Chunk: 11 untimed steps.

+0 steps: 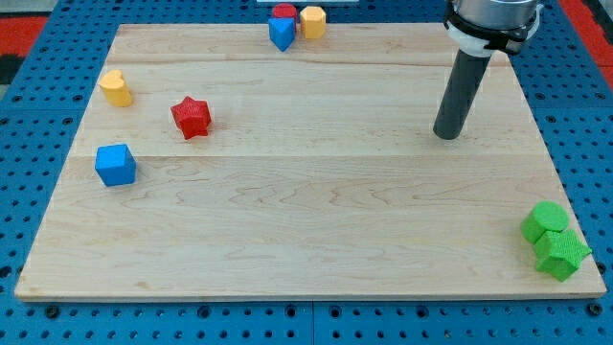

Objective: Move your arm towards center top

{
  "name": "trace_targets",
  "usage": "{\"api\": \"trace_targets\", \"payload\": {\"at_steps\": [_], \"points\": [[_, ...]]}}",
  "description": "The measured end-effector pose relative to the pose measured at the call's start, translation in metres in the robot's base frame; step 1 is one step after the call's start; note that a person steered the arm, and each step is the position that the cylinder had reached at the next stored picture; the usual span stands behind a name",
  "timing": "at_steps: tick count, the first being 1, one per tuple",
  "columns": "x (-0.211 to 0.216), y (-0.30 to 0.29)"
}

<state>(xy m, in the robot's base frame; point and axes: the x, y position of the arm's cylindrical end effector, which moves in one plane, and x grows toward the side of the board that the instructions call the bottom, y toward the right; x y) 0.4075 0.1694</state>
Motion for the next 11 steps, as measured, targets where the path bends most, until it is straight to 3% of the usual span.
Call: {"api": "trace_targets", "payload": {"at_steps": [4,6,9,11], "points": [[-0.008,-0.02],[-0.009,-0.082],[-0.044,-0.154],[-0.09,-0.17]]}}
